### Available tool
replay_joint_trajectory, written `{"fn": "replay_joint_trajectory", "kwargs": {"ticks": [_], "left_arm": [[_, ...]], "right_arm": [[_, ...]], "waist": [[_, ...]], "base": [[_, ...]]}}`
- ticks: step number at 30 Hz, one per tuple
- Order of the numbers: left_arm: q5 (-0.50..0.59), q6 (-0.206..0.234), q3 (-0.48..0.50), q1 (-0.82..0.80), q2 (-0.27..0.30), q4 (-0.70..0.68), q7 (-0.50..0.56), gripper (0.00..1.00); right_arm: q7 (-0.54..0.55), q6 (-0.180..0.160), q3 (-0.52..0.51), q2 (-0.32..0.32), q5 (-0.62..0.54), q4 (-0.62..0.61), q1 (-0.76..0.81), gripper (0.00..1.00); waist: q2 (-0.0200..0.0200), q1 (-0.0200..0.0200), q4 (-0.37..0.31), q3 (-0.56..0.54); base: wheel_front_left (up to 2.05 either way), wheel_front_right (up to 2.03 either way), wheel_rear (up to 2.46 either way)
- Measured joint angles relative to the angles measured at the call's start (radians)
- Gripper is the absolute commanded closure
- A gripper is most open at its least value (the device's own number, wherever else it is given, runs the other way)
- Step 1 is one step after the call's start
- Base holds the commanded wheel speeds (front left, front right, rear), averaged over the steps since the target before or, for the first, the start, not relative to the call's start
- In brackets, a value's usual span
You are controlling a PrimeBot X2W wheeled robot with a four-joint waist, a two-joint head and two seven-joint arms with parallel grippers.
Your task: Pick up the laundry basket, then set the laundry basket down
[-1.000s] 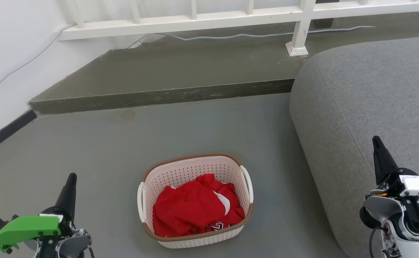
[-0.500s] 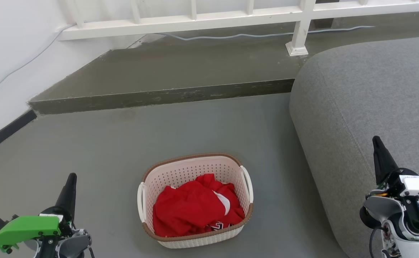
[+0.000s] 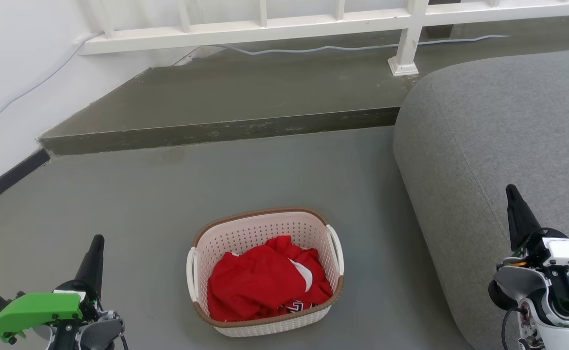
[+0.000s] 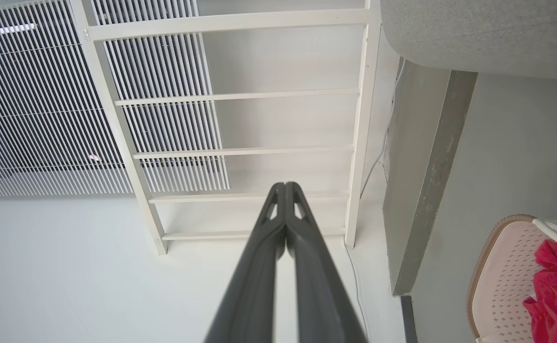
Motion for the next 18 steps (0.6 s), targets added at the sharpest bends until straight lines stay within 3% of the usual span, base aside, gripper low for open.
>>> {"fn": "replay_joint_trajectory", "kwargs": {"ticks": [18], "left_arm": [[0.000, 0.000, 0.000, 0.000, 0.000, 0.000, 0.000, 1.00]], "right_arm": [[0.002, 0.000, -0.001, 0.000, 0.000, 0.000, 0.000, 1.00]], "waist": [[0.0000, 0.0000, 0.000, 0.000]], "base": [[0.00, 0.00, 0.00]]}}
